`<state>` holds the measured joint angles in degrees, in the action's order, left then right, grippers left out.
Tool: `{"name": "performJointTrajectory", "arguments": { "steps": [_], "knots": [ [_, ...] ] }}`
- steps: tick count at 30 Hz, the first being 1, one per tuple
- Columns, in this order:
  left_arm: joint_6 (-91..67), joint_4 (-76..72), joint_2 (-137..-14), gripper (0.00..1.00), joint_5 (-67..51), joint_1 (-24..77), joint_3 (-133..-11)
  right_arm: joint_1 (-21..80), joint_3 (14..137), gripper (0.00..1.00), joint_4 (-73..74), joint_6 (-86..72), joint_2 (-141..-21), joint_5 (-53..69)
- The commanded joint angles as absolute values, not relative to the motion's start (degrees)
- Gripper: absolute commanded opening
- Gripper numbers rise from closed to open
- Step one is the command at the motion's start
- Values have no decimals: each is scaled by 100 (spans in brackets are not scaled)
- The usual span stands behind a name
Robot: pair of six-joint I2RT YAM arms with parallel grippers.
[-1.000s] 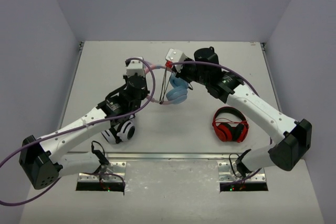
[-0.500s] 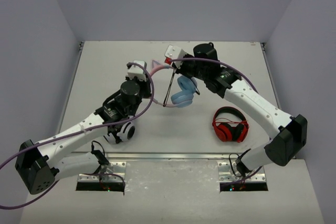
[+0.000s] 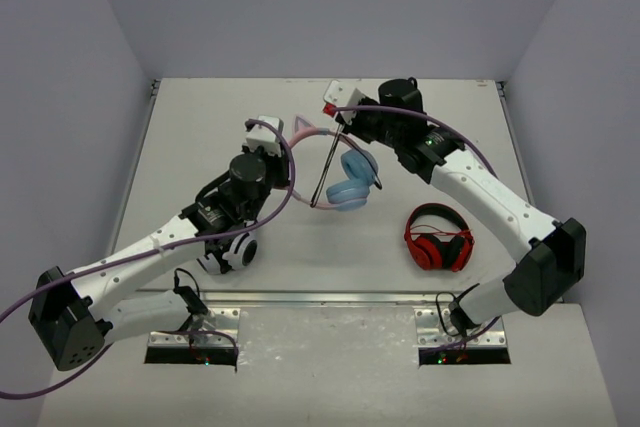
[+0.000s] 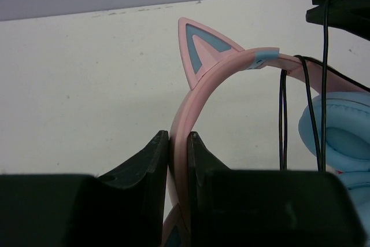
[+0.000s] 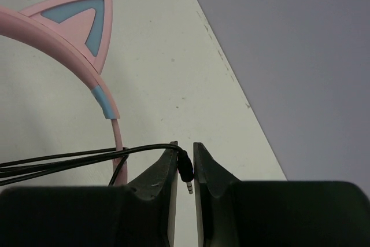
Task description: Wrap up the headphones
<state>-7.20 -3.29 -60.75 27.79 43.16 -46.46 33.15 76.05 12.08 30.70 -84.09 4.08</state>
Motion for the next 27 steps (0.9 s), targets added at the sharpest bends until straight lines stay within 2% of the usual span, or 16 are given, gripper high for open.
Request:
{"name": "performJointTrajectory", "arguments": {
  "steps": [1,7,17,20,22,24,26,27],
  "knots": [
    [-817,-519,-5941,0,2523,4395,-4992,3147,7594,15,650,3015,-8420,325],
    [-870,-589,-5941,0,2083,4324,-5054,2954,7646,16,738,2857,-8587,500],
    [-1133,-914,-6082,0,1231,3754,-5115,2637,7498,29,598,2576,-8543,685],
    [-1186,-1028,-6108,0,985,3560,-5133,2497,7436,37,501,2461,-8569,685],
    [-1230,-1072,-6178,0,775,3463,-5203,2417,7444,47,475,2321,-8613,755],
    [-1230,-1134,-6275,0,449,3367,-5256,2347,7453,53,483,2224,-8683,774],
    [-1257,-1160,-6328,0,264,3244,-5309,2233,7471,73,466,2119,-8745,730],
    [-1292,-1204,-6372,0,177,3182,-5300,2189,7471,74,431,2014,-8832,651]
  ]
}}
